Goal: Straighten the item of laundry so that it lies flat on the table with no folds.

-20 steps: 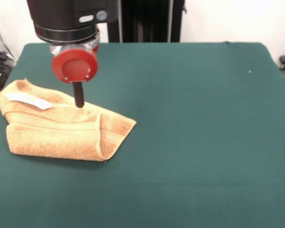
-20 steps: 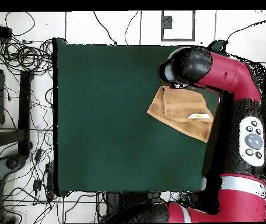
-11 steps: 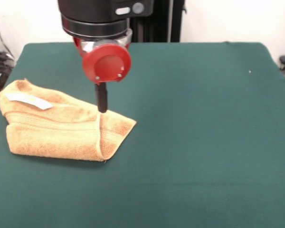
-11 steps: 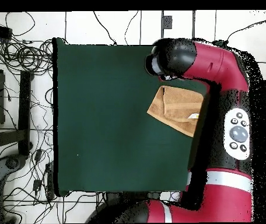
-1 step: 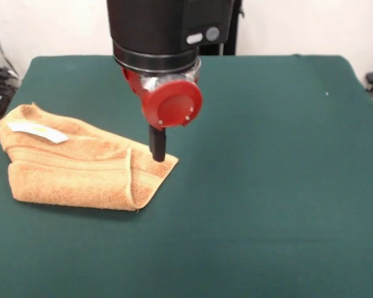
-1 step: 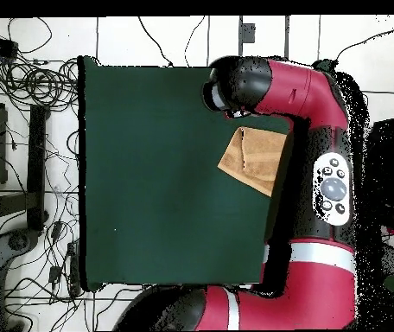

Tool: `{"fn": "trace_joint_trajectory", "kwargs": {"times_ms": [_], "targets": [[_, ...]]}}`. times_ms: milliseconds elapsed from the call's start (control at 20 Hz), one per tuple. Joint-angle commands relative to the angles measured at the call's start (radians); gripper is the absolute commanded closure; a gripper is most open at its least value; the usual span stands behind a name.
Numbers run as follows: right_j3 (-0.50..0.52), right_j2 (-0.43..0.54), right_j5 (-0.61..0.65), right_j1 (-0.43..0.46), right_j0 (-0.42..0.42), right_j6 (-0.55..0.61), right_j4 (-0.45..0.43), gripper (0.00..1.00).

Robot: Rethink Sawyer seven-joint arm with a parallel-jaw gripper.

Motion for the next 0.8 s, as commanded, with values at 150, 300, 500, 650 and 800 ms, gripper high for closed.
{"fn": "trace_joint_trajectory", "kwargs": {"times_ms": [150,300,500,650,800], "targets": [[0.023,0.037,0.01,0.125,0.07,-0.068,-0.055,1.0],[0.006,0.002,0.029,0.146,0.093,-0.031,-0.077,1.0],[-0.005,-0.021,0.098,0.169,0.111,0.029,-0.069,1.0],[-0.038,-0.038,0.103,0.197,0.127,0.077,-0.073,1.0],[-0.089,-0.093,0.207,0.221,0.159,0.153,-0.071,1.0]]}}
